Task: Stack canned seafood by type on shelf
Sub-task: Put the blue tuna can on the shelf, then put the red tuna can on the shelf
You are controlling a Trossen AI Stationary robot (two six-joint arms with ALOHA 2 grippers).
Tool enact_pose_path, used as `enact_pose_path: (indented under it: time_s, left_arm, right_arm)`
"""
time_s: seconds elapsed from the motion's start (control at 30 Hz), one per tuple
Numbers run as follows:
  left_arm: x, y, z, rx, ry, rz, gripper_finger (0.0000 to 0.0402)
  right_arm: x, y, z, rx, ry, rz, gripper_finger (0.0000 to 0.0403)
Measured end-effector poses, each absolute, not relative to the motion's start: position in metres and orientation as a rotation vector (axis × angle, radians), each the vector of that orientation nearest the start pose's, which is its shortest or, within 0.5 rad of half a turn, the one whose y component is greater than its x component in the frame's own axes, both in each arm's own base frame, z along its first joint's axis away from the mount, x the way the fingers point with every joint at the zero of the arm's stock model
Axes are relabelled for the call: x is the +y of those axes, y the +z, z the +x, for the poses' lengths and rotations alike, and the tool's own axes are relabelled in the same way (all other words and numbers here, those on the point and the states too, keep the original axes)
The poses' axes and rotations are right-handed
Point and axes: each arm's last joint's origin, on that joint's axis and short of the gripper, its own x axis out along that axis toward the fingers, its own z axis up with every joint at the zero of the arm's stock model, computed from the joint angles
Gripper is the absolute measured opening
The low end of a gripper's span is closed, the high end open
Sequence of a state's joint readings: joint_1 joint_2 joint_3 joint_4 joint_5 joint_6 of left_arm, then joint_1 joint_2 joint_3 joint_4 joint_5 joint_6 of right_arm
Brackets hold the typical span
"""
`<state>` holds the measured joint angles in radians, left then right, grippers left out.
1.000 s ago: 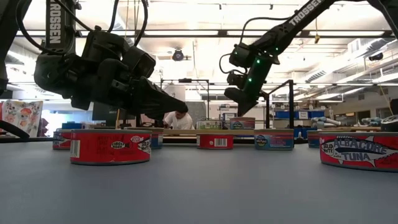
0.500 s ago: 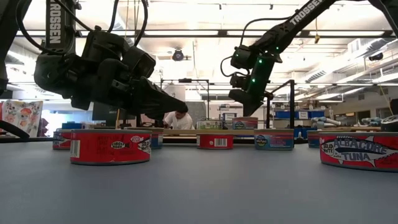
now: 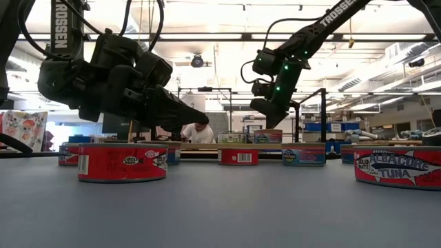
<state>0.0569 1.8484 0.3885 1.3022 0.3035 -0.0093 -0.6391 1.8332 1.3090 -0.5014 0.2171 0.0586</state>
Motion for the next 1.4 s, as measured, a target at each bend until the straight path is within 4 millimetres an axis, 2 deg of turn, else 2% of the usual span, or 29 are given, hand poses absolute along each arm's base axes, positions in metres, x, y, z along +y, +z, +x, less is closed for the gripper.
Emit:
enact_pose_path:
  time_s: [0.37, 0.77, 1.13, 1.4]
  left_arm:
    - [0.007, 0.106, 0.273, 0.157, -0.245, -0.038, 0.0005]
    - [0.007, 0.105, 0.273, 0.159, -0.245, -0.038, 0.0005]
    - [0.007, 0.105, 0.273, 0.163, -0.245, -0.038, 0.0005]
    - [0.007, 0.105, 0.273, 0.164, -0.246, -0.037, 0.0005]
  right_arm:
    - [-0.228, 0.204, 0.298, 1.064, -0.841, 0.288, 0.0004]
    - [-0.227, 0.21, 0.296, 1.018, -0.884, 0.335, 0.0005]
    - [-0.232, 0.222, 0.303, 0.814, -0.955, 0.422, 0.0005]
    - [-0.233, 0.232, 0.317, 0.626, -0.854, 0.486, 0.0005]
